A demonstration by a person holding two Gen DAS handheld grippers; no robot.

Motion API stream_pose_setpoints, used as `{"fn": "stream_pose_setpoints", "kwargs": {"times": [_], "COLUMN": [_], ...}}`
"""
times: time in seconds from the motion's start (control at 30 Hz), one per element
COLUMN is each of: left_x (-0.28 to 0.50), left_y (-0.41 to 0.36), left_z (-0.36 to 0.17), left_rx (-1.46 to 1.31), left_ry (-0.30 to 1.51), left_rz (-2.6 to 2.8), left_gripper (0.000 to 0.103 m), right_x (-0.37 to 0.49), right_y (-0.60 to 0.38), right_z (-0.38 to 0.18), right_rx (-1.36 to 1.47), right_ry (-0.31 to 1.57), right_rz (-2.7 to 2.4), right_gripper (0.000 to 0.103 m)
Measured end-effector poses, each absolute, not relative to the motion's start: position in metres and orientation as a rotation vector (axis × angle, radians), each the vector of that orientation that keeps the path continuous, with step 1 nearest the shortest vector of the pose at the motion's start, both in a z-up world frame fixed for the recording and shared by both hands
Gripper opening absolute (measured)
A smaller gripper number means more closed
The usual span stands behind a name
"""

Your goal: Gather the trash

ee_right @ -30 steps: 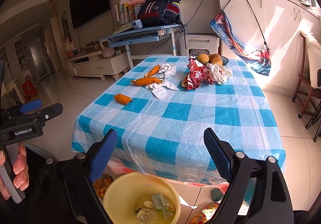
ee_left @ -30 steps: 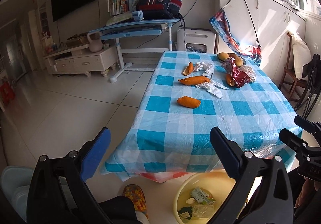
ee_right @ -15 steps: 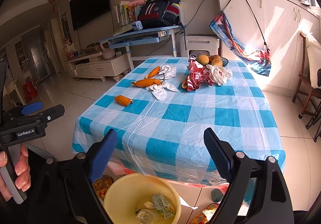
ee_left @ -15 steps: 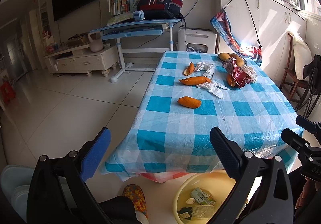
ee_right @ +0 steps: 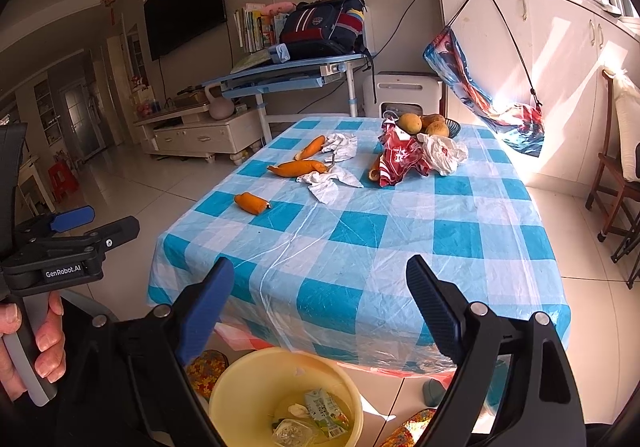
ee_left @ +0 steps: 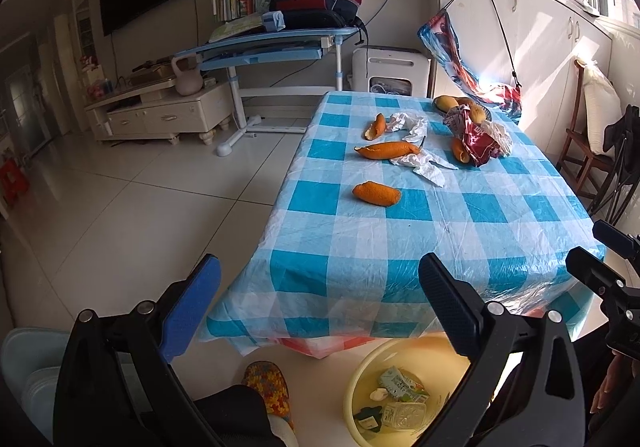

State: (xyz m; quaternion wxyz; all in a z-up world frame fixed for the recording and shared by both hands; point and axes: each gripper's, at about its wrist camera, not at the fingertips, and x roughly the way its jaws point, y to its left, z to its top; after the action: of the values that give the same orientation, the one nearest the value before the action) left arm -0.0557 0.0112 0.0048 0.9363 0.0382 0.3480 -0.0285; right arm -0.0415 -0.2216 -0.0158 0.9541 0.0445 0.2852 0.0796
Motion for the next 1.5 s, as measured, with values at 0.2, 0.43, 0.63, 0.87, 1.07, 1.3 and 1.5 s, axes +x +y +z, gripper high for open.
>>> {"fn": "stream_pose_setpoints", "kwargs": {"times": [0.2,0.43,0.63,0.87,1.07,1.3,1.5], "left_x": [-0.043,-0.004,0.043,0.072,0.081,0.095,0.103], "left_y": [0.017,0.017,0.003,0.005,0.006,-0.001,-0.017], "left_z": [-0.006,-0.005,-0.016,-0.037,-0.041,-0.045,-0.055], "left_rx": [-0.016,-0.068,-0.084,-0.183,-0.235,-0.235,-0.205], "left_ry": [0.801,0.864,0.942,1.018,1.023,1.025,1.047], "left_rz": [-0.108,-0.146,-0.185,-0.134,-0.128,-0.108,-0.119], "left_gripper": [0.096,0.096,0.096,0.096,0.096,0.096,0.096], "right_x": [-0.039,-0.006,0.032,0.097,0.157,0.204,0.201], "right_y": [-0.222,-0.219,-0.212,-0.204,-0.189,-0.188,-0.190], "right_z": [-0.008,0.004,0.005,-0.018,-0.041,-0.073,-0.070], "right_rx": [0.102,0.070,0.002,-0.044,-0.070,-0.031,-0.074], "right_ry": [0.572,0.630,0.663,0.751,0.800,0.913,0.926], "right_rz": [0.199,0.291,0.352,0.365,0.358,0.304,0.302], "right_gripper": [0.084,0.084,0.084,0.080,0.074,0.056,0.019]}}
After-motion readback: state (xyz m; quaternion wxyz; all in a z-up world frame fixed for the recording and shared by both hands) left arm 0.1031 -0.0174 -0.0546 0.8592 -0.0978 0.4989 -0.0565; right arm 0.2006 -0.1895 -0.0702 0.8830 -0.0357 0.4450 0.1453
